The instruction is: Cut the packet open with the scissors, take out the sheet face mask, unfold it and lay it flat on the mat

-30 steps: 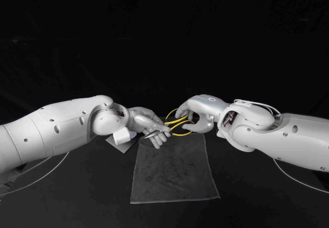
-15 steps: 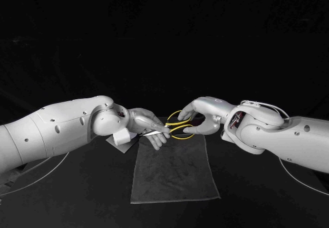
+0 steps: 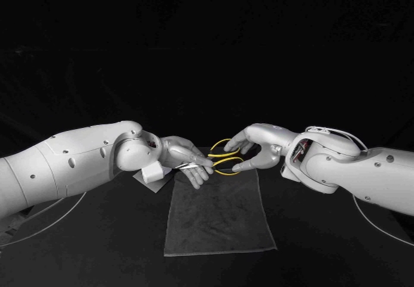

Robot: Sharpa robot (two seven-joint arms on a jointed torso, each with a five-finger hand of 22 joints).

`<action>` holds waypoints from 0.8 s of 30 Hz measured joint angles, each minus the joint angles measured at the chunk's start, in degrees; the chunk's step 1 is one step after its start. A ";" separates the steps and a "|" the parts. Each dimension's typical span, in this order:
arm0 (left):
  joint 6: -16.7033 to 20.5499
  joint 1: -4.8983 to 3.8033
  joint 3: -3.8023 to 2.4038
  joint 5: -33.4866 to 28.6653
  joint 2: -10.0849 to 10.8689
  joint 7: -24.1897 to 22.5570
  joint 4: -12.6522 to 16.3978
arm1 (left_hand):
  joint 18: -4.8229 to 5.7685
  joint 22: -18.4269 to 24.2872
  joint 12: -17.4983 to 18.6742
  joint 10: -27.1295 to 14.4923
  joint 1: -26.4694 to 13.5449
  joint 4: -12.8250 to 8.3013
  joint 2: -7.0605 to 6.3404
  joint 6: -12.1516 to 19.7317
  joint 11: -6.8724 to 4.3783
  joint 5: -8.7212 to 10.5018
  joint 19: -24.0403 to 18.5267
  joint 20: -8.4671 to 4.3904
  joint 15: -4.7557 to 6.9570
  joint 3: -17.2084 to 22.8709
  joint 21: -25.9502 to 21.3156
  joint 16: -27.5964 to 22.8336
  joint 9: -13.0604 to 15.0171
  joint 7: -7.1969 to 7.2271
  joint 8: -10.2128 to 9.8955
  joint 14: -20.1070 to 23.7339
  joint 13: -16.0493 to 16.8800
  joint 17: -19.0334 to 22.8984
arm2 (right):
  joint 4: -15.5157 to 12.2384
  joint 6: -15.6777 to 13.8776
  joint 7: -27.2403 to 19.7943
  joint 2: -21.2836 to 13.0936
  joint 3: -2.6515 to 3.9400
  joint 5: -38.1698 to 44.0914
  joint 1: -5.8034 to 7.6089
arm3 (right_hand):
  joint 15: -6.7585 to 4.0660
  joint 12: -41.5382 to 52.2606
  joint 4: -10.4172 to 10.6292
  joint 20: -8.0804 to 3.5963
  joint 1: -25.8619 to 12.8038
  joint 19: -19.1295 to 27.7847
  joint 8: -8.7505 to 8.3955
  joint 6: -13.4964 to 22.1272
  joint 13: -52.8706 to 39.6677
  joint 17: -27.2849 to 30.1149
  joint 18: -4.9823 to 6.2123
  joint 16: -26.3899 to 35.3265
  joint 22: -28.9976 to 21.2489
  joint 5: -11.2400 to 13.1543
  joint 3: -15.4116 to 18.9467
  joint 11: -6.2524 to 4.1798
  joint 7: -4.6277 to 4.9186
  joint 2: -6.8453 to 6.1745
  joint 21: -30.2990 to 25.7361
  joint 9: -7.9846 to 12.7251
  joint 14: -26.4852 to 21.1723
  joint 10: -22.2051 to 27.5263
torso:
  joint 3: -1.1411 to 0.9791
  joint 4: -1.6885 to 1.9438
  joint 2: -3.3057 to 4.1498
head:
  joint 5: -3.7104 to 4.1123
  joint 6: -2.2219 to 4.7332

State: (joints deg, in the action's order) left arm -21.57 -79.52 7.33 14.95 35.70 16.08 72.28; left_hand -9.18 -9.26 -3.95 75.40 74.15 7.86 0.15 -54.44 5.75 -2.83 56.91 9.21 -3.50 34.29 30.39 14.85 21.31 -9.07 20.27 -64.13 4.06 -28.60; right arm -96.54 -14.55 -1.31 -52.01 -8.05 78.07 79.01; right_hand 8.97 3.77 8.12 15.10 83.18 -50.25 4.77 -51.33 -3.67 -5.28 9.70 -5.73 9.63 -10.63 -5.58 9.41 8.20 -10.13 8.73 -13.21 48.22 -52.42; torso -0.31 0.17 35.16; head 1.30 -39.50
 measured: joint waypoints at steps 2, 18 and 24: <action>0.00 0.00 0.04 -0.04 0.00 0.01 0.00 | 0.01 0.00 0.00 0.01 -0.59 -0.35 -0.15 0.00 0.00 0.02 0.00 0.00 0.00 0.35 0.00 0.00 0.03 0.00 0.00 0.00 0.00 -0.05 | -0.19 0.41 -0.06 -0.28 0.02 -0.49 0.00 | -0.09 -0.06 2.26 0.92 1.54 3.15 -0.15 0.21 0.00 0.71 0.00 1.34 -1.50 -0.15 0.91 0.02 0.02 -0.17 -2.59 0.37 -2.20 0.55 | 0.00 0.01 0.01 | 0.00 -0.03; -0.07 0.04 0.69 -0.39 0.03 0.32 -0.20 | -0.58 -0.05 0.00 0.00 -0.58 -0.87 -0.16 -0.15 0.00 0.20 0.00 0.00 -0.09 0.86 0.24 0.00 0.13 -0.16 -0.01 -0.07 0.05 -0.05 | -0.06 1.18 -2.49 -1.02 0.09 -8.63 0.16 | -1.34 -0.35 3.65 1.75 3.86 35.77 -0.43 2.51 0.14 0.33 -5.78 1.54 -7.74 -0.15 -1.10 -0.65 -0.14 0.45 -6.87 0.50 5.72 -3.13 | -0.02 -0.01 0.01 | 0.16 -0.05; -0.07 0.10 0.87 -0.39 0.21 0.80 -0.36 | -0.56 -0.05 -0.02 0.00 -0.56 -1.23 -0.14 -0.15 0.01 0.24 0.00 0.00 -0.10 1.21 0.24 0.00 0.22 -0.16 -0.09 -0.07 0.04 -0.12 | 0.25 1.20 -2.59 -1.23 0.19 -9.50 0.32 | 4.25 -0.28 2.92 1.81 3.59 40.46 -0.65 3.87 0.00 1.38 -3.51 2.08 -7.97 -0.15 -2.27 -2.60 -1.44 0.72 -6.87 0.71 0.16 -1.17 | -0.03 -0.01 0.05 | 0.21 -0.14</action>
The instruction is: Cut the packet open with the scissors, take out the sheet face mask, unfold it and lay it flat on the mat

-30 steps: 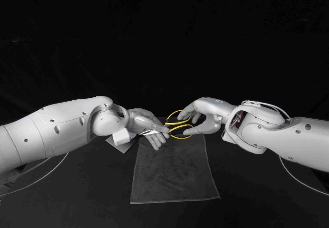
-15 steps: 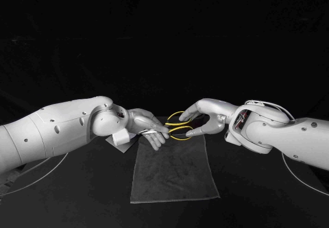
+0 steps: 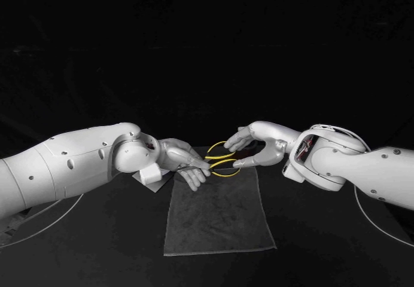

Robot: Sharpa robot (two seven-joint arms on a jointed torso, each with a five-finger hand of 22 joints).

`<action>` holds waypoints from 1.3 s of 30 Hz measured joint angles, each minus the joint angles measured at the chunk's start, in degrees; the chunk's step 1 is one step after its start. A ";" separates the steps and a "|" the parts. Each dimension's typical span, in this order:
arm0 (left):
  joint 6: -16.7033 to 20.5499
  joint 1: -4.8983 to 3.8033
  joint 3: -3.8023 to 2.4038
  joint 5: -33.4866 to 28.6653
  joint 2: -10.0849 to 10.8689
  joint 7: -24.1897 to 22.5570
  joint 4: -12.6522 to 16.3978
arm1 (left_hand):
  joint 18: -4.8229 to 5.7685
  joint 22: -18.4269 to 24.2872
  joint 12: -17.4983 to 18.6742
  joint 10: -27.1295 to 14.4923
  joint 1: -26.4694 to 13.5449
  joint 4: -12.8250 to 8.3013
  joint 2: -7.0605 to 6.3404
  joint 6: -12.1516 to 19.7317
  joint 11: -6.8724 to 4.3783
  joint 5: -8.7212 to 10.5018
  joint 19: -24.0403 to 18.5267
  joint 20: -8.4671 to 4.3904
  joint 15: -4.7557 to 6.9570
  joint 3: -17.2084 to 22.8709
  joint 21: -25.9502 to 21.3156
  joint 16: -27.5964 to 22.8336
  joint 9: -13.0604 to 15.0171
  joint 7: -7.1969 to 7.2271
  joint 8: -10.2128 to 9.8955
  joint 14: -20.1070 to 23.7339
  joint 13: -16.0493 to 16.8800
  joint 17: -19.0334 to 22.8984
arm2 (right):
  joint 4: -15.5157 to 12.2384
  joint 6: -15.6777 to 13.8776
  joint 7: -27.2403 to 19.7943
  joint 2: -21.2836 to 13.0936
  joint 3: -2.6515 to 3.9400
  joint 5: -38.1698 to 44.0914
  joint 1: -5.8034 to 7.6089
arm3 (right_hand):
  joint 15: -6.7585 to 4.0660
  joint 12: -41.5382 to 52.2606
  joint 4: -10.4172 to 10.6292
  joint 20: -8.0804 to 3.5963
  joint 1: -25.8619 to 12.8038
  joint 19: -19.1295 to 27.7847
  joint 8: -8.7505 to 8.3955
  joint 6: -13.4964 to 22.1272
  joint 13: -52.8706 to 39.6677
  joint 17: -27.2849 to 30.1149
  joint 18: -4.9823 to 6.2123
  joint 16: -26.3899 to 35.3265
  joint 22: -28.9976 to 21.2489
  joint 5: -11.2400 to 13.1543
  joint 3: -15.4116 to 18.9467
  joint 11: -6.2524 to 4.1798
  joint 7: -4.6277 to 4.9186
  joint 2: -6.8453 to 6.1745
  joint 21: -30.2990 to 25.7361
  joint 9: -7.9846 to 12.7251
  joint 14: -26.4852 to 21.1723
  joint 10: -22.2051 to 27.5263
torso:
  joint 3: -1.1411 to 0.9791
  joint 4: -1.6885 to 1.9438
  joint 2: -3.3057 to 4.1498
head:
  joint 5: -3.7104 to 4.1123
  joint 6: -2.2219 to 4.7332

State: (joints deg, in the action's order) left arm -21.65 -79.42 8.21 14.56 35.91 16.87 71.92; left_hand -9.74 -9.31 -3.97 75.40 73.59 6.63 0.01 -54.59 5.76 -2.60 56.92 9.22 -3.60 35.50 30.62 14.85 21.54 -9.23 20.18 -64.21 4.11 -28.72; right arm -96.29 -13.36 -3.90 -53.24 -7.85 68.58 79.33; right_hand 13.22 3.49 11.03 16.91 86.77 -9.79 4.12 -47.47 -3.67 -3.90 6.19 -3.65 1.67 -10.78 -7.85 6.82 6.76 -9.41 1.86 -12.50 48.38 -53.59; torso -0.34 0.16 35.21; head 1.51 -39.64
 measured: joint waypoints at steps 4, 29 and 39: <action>0.00 0.02 0.01 0.05 0.11 0.41 -0.13 | 0.01 0.00 0.00 0.00 0.02 -0.17 0.02 0.00 0.00 0.00 0.00 0.00 0.00 -0.16 0.00 0.00 0.00 0.00 0.21 0.00 0.00 0.00 | 0.10 0.03 0.52 -0.25 0.06 0.59 0.07 | 0.32 0.00 -0.22 0.00 -0.10 0.00 0.00 0.00 0.06 0.12 0.01 -0.01 0.00 0.00 -0.22 -0.89 0.00 0.08 0.00 0.00 -2.36 0.89 | 0.00 0.01 0.02 | -0.03 -0.07; 0.12 0.07 0.05 -0.02 0.23 1.14 -0.41 | 0.09 -0.05 0.00 -0.02 -0.27 -2.15 0.35 0.13 0.00 -0.02 0.00 0.00 -0.10 1.67 0.19 0.00 0.18 -0.06 0.21 -0.10 -0.01 -0.06 | -3.70 -4.05 -0.55 -1.35 0.16 4.56 0.31 | -7.11 0.22 -8.54 -5.68 0.28 -47.91 0.70 -4.04 0.17 -1.53 3.96 -3.64 12.82 1.34 -16.44 2.05 2.73 -2.74 26.65 0.45 11.74 -2.21 | 0.06 0.06 -0.04 | -0.38 -0.17; 0.25 0.12 0.06 -0.03 0.36 1.35 -0.43 | 0.12 -0.11 0.01 0.19 -0.34 -2.16 0.27 0.15 -0.21 -0.02 0.00 0.00 0.01 1.66 0.19 0.00 0.25 -0.05 0.20 -0.42 -0.01 -0.06 | -4.82 -3.64 -0.48 -0.68 0.16 8.36 0.31 | -8.72 -0.01 -11.26 -8.65 -4.06 -62.56 -0.09 -1.11 0.18 -0.82 3.93 -0.73 17.29 -2.14 -9.84 -0.70 1.36 -1.11 36.19 1.47 9.77 6.30 | 0.07 0.05 -0.04 | -0.58 -0.22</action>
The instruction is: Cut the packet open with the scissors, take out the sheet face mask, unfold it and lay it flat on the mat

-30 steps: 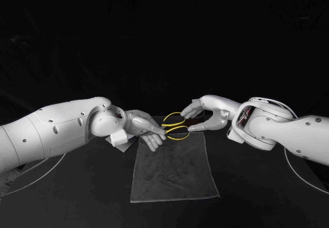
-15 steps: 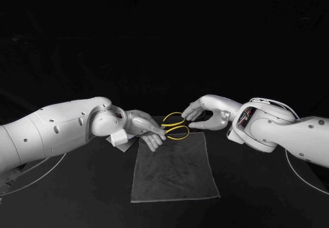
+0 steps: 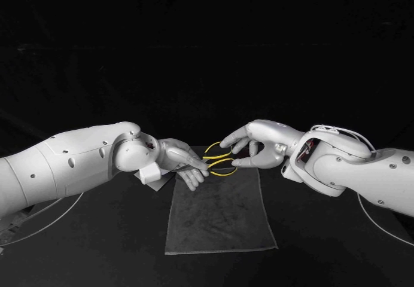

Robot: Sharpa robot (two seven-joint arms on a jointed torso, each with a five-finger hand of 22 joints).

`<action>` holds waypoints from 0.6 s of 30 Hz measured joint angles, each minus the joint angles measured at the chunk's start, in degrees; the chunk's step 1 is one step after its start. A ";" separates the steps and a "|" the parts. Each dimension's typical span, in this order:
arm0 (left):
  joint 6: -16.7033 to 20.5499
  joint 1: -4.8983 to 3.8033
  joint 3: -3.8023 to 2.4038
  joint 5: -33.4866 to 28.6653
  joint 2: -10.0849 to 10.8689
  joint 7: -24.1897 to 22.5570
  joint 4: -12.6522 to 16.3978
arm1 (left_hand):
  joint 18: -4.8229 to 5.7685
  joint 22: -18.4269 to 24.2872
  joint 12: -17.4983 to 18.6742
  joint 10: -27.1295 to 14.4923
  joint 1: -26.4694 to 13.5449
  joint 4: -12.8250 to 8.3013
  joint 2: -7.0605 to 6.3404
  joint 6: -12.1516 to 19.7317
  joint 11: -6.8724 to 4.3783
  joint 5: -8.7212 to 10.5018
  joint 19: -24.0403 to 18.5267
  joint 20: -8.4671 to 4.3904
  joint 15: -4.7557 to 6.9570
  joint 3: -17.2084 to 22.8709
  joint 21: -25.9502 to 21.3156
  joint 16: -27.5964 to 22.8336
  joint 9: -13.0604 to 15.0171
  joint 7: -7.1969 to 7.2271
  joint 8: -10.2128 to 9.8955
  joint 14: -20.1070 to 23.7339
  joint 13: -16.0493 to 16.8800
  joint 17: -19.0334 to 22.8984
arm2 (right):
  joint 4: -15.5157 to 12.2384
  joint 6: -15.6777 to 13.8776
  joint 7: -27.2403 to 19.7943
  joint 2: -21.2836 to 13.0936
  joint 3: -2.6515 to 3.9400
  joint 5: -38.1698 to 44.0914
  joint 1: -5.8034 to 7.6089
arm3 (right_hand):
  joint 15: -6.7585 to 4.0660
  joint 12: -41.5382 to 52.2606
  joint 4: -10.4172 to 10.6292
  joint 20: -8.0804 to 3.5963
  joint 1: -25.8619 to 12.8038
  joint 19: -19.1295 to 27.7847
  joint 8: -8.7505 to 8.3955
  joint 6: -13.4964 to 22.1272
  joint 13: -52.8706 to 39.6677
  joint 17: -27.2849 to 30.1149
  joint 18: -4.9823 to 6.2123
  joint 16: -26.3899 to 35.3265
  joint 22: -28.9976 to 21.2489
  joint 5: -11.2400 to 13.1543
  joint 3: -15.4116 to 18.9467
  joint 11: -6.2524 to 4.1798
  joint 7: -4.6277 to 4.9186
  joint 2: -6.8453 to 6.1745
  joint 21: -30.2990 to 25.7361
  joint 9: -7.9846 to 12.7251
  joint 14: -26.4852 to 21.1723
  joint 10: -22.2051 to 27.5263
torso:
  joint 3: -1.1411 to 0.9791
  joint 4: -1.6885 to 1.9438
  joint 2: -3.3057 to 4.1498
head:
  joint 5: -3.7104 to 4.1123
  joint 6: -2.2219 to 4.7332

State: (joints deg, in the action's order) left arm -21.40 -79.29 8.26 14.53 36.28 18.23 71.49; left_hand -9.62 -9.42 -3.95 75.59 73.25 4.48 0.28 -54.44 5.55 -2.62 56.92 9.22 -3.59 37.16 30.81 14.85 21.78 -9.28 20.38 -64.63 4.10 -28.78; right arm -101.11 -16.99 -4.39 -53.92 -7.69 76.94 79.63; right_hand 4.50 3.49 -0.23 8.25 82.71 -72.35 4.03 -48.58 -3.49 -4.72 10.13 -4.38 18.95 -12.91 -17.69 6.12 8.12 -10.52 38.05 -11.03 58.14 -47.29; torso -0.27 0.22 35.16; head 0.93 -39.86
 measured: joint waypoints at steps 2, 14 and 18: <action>0.00 0.01 0.00 0.00 0.01 0.04 0.00 | 0.02 0.00 0.00 0.00 0.00 0.00 -0.01 0.00 0.00 0.00 0.00 0.00 0.00 0.00 0.00 0.00 0.02 0.00 0.00 0.00 0.00 -0.03 | -0.12 0.27 0.15 0.30 0.00 0.65 0.00 | 0.37 0.00 0.22 0.19 -0.45 -1.38 -0.07 0.53 0.05 0.50 0.00 0.60 -0.02 -0.89 2.03 -0.46 -0.41 0.18 0.00 0.15 -2.03 2.30 | 0.00 0.00 0.01 | -0.04 0.02; 0.01 0.05 0.00 0.00 0.01 0.27 0.03 | 0.37 -0.06 0.00 -0.01 -0.16 -0.01 -0.14 0.09 0.00 0.00 0.00 0.00 -0.02 0.00 -0.01 0.00 0.11 0.09 -0.01 -0.01 0.00 -0.07 | 1.08 3.35 2.62 3.00 -0.05 5.47 -0.03 | 0.10 -0.29 16.79 -0.14 7.43 -5.64 -0.07 5.89 0.48 1.18 0.00 0.89 -1.73 -2.74 15.83 -2.01 -1.68 -2.24 -2.49 1.28 -19.89 12.59 | 0.02 0.01 0.04 | -0.09 -0.15; 0.02 0.05 0.00 -0.01 0.06 0.33 0.07 | 0.38 -0.06 0.00 -0.01 -0.60 -1.27 -0.14 0.10 0.00 0.21 0.00 0.00 -0.03 1.26 -0.01 0.00 0.13 0.09 -0.01 -0.01 0.00 -0.07 | 1.61 4.53 3.56 3.71 -0.09 6.89 -0.04 | -0.31 -0.28 17.07 -0.46 7.42 -5.96 -0.07 6.98 0.47 1.00 -0.01 0.89 -1.76 -3.06 16.11 -1.32 -1.05 -2.23 -2.49 1.49 -19.18 11.90 | 0.03 0.01 0.04 | -0.14 -0.28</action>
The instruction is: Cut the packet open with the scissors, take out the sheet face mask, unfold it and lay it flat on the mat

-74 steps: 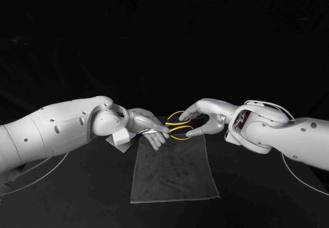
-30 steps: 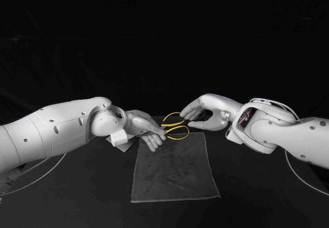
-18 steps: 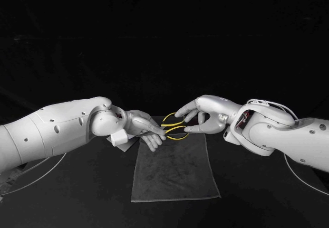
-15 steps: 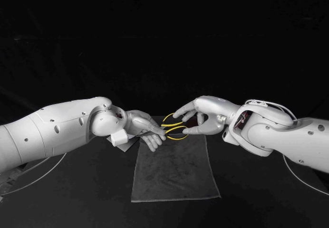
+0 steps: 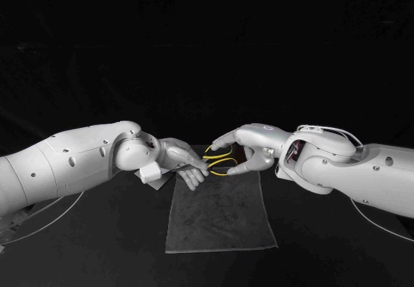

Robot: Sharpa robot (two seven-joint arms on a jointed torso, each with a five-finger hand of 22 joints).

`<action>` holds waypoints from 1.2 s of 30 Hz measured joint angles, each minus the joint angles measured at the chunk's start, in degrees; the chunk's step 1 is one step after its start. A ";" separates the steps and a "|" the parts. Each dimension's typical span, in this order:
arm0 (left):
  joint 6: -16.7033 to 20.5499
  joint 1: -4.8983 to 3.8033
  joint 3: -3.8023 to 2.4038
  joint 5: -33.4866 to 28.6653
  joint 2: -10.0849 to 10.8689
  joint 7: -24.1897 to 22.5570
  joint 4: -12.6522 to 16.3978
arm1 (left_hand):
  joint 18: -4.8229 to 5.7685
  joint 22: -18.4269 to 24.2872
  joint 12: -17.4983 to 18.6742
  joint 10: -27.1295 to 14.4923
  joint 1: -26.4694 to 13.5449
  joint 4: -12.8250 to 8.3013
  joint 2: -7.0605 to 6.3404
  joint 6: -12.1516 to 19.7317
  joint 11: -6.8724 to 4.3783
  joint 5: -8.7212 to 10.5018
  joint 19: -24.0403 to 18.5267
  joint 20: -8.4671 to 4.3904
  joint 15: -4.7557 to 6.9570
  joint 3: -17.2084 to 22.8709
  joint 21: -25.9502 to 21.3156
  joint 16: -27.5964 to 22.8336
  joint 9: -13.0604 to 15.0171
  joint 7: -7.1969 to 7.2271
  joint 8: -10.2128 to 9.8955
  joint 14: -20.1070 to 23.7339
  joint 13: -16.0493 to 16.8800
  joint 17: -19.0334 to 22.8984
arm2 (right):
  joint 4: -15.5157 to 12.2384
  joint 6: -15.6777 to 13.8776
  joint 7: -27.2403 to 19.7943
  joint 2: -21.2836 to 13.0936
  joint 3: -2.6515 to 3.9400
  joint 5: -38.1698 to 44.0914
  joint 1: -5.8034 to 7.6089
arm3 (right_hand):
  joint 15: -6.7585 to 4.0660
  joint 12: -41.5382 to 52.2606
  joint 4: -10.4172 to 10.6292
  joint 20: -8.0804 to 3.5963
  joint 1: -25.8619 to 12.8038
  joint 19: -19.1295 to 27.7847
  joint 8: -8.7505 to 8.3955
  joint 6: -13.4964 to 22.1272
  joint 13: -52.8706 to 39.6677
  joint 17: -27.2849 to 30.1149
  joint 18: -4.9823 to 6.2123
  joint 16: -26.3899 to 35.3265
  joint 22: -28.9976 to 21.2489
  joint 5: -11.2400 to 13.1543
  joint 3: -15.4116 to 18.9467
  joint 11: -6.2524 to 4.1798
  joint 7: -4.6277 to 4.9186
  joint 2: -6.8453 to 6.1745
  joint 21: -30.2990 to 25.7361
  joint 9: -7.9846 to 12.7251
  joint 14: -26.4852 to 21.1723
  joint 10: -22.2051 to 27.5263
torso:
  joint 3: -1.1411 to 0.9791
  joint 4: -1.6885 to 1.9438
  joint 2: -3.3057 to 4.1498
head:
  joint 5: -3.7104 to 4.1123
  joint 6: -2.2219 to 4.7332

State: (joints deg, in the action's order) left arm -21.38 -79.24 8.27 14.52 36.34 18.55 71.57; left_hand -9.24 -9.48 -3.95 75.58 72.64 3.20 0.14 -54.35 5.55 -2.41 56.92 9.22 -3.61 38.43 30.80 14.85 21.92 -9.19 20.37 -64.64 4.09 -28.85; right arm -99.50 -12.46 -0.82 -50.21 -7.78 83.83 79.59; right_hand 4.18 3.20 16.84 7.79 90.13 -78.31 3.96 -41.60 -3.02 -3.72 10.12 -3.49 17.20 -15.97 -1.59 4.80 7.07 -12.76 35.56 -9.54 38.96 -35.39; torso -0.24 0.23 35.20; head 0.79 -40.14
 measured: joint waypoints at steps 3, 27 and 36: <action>0.00 0.00 0.00 0.00 0.06 0.05 0.04 | 0.01 0.00 0.00 0.00 0.00 0.00 0.00 0.00 0.00 -0.21 0.00 0.00 -0.03 0.00 0.20 0.00 0.05 0.00 0.00 -0.02 0.00 0.00 | 0.71 0.78 0.67 0.73 -0.06 1.03 -0.02 | -0.02 0.00 0.00 0.00 -0.02 0.00 0.00 -0.02 -0.19 -0.23 0.00 0.00 -0.18 0.00 0.00 0.98 0.67 0.02 -0.40 -0.03 1.44 -2.40 | 0.01 0.00 0.01 | -0.03 -0.07; 0.08 0.03 0.06 0.04 0.38 0.64 0.75 | 0.05 -0.02 -0.01 -0.01 0.03 -0.07 0.02 -0.02 0.01 -0.22 0.00 0.00 -0.11 -0.07 0.20 0.00 0.15 -0.22 0.17 -0.09 0.00 -0.07 | 5.23 2.69 3.50 4.57 -0.30 5.37 -0.71 | 0.42 0.73 -0.89 0.20 -0.62 -0.60 0.91 -4.14 -0.68 -1.80 -0.39 -2.89 -0.88 0.00 -3.26 2.89 3.09 2.43 -2.18 -1.31 13.89 -15.60 | -0.03 0.01 0.08 | -0.46 -0.40; 0.08 0.05 0.07 0.06 0.39 0.89 0.64 | 0.06 -0.07 -0.01 -0.02 0.05 -0.08 0.02 -0.13 0.01 -0.22 0.00 0.00 -0.20 -0.08 0.20 0.00 0.22 -0.10 0.17 -0.18 0.00 -0.06 | 4.42 1.93 3.43 4.28 -0.31 6.29 -0.92 | 0.28 0.73 -1.62 0.33 -0.39 -0.72 1.77 -5.57 -0.68 -1.71 -0.42 -2.53 -0.89 0.00 -4.77 2.78 2.92 2.66 -2.18 -1.61 14.20 -17.13 | -0.07 -0.03 0.11 | -0.54 -0.64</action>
State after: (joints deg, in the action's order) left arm -21.30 -79.19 8.34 14.58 36.72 19.45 72.20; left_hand -9.18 -9.55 -3.96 75.56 72.69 3.13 0.16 -54.48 5.56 -2.62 56.92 9.22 -3.81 38.35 31.00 14.85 22.13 -9.29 20.53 -64.81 4.09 -28.91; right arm -95.09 -10.53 2.60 -45.93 -8.09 90.12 78.68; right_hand 4.47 3.93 15.22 8.12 89.74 -79.03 5.73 -47.17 -3.70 -5.43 9.69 -6.02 16.30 -15.96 -6.36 7.57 9.98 -10.10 33.38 -11.15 53.15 -52.52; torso -0.30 0.20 35.31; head 0.24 -40.79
